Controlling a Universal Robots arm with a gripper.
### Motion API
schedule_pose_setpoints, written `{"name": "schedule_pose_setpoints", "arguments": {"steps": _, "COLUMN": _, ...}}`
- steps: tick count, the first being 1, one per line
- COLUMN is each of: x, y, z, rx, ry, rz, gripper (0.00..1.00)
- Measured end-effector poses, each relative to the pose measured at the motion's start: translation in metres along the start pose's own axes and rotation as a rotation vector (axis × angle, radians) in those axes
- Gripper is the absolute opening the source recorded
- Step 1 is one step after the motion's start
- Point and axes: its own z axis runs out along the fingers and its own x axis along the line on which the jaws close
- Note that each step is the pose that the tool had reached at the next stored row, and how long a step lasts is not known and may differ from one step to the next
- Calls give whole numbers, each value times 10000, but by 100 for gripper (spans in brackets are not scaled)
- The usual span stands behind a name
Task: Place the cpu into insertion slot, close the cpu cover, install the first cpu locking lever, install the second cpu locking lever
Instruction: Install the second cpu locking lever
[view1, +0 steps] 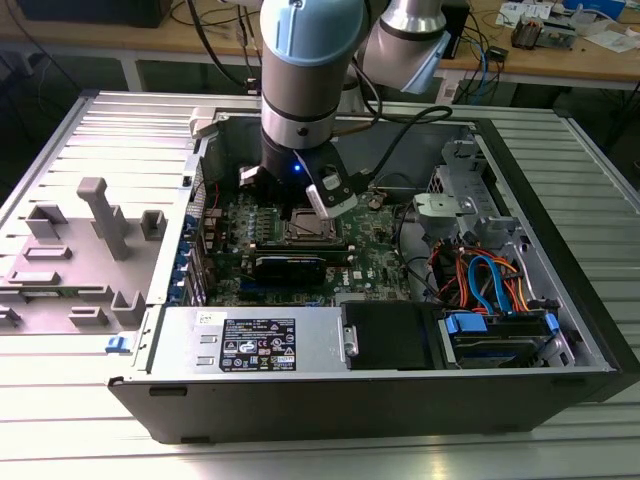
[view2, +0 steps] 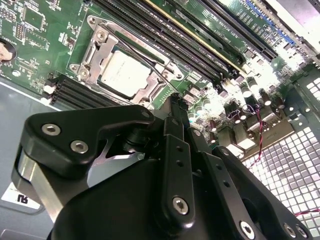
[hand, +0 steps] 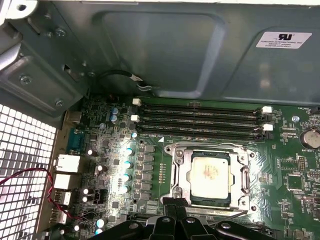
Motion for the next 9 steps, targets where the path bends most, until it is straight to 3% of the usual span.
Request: {"name": "schedule_pose_setpoints", "arguments": {"steps": 9, "x": -5, "y": -1, "z": -1, "rx": 1, "ry": 6, "rz": -1, "gripper": 11}}
